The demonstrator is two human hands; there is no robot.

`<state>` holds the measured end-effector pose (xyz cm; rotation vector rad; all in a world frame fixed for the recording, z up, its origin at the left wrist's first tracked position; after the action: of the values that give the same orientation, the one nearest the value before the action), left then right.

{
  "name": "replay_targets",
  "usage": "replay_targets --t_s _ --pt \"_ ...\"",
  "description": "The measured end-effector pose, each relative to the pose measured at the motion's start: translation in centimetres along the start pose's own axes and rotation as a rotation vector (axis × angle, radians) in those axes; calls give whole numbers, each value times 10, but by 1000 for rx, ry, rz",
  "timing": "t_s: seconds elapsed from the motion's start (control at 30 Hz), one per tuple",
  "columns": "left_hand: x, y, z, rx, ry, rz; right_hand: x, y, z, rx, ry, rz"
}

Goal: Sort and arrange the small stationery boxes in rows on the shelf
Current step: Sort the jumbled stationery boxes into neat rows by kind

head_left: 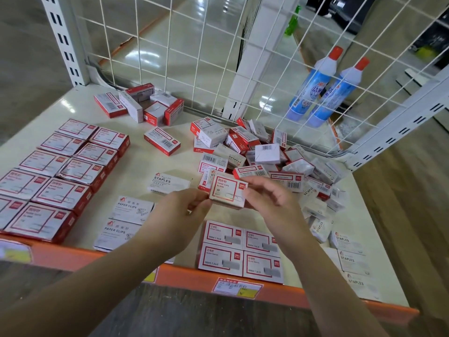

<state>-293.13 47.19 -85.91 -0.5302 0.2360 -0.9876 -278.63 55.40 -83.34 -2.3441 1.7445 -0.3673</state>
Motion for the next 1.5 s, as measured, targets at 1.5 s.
replay_targets --t_s 1.5 --pt "-87 -131 -76 -827 62 100 -76 155 -29 299 -298 -7"
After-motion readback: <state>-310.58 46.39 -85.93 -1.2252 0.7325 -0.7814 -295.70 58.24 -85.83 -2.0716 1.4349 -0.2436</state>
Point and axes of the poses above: each hand's wrist, its own x-axis away from the middle knuckle, its own y-axis out of the palm, z = x × y, the point moved 4 cm from there along -x, towards the middle knuckle, and after that the axes turned 13 degrees about z, right-handed, at the moved point
